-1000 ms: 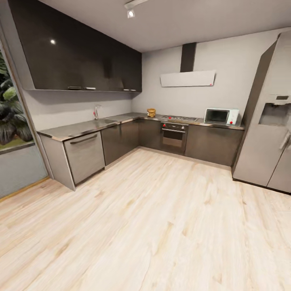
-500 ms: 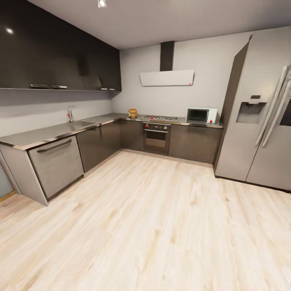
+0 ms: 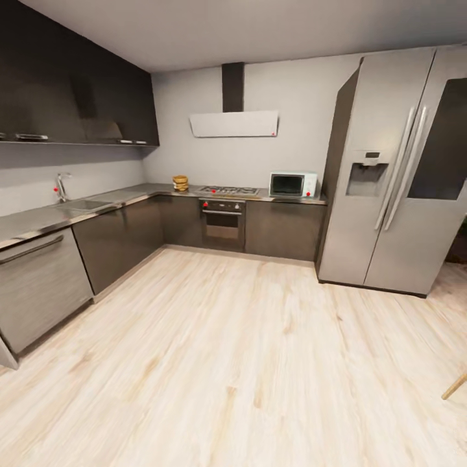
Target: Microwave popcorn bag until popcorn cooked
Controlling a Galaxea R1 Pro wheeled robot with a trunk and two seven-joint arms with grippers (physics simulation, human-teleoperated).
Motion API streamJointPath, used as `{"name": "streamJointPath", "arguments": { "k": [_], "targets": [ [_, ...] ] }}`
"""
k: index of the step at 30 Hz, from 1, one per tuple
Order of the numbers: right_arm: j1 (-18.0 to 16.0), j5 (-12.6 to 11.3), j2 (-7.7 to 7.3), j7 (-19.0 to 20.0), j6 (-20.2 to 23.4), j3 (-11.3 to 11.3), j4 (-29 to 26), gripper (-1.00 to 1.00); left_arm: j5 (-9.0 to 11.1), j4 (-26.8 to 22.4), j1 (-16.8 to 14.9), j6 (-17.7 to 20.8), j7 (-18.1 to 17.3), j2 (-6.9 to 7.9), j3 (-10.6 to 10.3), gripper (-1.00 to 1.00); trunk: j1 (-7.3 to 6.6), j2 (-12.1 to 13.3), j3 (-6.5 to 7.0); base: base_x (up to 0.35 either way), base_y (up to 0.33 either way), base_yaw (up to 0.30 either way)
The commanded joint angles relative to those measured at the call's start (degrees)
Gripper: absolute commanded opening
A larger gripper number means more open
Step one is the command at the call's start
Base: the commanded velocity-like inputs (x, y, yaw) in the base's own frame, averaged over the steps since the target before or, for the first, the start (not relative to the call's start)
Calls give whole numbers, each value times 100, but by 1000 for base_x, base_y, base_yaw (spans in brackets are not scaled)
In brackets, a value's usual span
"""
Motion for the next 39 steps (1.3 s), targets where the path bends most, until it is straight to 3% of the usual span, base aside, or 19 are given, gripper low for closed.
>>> {"name": "streamJointPath", "arguments": {
  "k": [1,11,27,39],
  "targets": [
    [-5,2,-2,19,-20,1,7,100,1,-11,4,-4,2,-2,26,100,4,-2,-5,338,0,-279],
    [-5,2,-2,19,-20,-6,7,100,1,-11,4,-4,2,-2,26,100,4,-2,-5,338,0,-261],
    [-5,2,-2,19,-19,-8,7,100,1,-11,4,-4,2,-2,30,100,4,-2,-5,338,0,-14],
    [-5,2,-2,19,-20,-8,7,100,1,-11,4,-4,2,-2,26,100,4,-2,-5,338,0,-157]
  ]
}}
